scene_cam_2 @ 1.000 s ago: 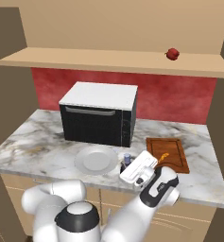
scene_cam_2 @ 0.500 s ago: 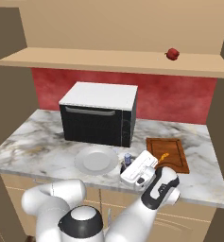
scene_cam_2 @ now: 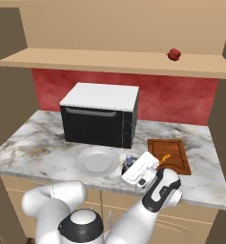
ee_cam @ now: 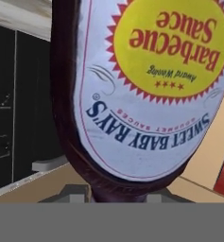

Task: Pick the shrimp from the plate and place it on the cutting board. Then pick the condiment bottle from the cabinet and place it next to the cutting board.

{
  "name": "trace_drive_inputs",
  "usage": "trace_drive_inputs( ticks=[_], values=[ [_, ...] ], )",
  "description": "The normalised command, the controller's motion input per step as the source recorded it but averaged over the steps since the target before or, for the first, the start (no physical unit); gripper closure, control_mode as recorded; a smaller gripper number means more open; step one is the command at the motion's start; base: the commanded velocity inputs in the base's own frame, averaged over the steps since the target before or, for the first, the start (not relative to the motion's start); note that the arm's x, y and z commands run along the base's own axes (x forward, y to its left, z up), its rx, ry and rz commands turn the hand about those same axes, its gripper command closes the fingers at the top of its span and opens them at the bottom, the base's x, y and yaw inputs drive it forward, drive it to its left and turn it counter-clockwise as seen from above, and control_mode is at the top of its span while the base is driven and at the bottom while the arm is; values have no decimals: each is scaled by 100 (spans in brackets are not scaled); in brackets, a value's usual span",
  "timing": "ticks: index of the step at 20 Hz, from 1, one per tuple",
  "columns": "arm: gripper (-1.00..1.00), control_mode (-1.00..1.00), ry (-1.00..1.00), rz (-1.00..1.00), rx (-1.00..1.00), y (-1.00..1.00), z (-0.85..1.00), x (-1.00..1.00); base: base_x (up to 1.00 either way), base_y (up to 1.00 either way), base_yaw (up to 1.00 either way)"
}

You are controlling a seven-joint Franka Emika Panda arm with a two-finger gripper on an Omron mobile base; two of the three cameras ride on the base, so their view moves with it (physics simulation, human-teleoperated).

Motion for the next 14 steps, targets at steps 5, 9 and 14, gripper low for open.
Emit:
trace_drive_inputs(
  ticks=[5,9,14],
  values=[
    [-100,-100,0,0,0,0,-17,0,0,0,0],
    [-100,-100,0,0,0,0,-13,0,0,0,0],
    [-100,-100,0,0,0,0,-7,0,0,0,0]
  ],
)
